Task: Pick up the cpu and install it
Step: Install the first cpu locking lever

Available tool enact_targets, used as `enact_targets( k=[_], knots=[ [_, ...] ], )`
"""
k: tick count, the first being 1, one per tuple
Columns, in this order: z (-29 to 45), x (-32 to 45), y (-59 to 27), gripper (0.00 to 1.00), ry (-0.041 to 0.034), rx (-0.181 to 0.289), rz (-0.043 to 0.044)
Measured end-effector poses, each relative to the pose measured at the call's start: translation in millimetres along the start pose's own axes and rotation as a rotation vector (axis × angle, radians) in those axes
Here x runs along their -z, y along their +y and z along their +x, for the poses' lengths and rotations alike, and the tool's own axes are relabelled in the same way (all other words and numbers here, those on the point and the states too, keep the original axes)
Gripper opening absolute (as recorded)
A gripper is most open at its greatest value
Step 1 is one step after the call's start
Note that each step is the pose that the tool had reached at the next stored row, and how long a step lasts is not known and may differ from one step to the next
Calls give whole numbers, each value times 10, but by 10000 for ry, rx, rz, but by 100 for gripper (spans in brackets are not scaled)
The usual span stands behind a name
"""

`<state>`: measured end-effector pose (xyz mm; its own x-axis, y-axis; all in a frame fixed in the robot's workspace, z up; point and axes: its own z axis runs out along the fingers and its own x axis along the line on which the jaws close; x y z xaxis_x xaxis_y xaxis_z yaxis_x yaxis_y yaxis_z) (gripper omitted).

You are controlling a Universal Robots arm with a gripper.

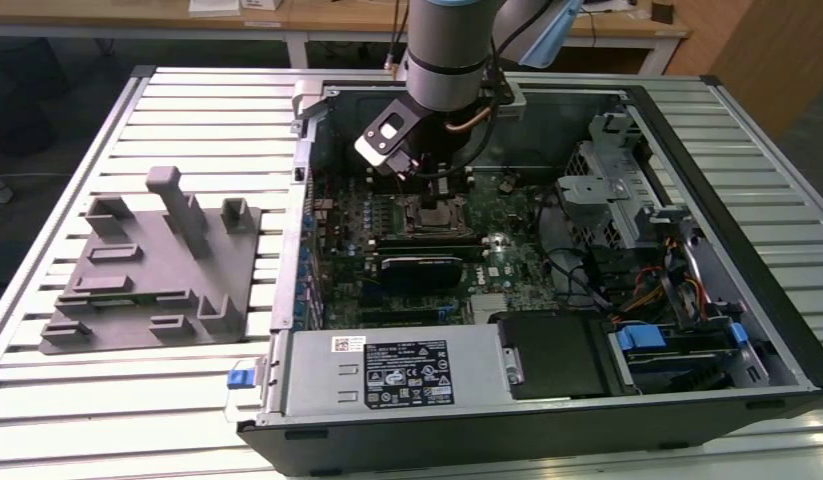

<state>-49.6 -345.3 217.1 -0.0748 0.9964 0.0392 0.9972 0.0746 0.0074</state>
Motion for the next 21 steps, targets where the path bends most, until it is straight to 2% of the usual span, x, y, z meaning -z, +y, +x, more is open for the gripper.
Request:
enact_targets(
  k=[10, 21],
  knots=[
    [5, -5, -79, 11, 1, 2, -1],
    [8, -86, -147, 11, 0, 4, 0]
  ],
)
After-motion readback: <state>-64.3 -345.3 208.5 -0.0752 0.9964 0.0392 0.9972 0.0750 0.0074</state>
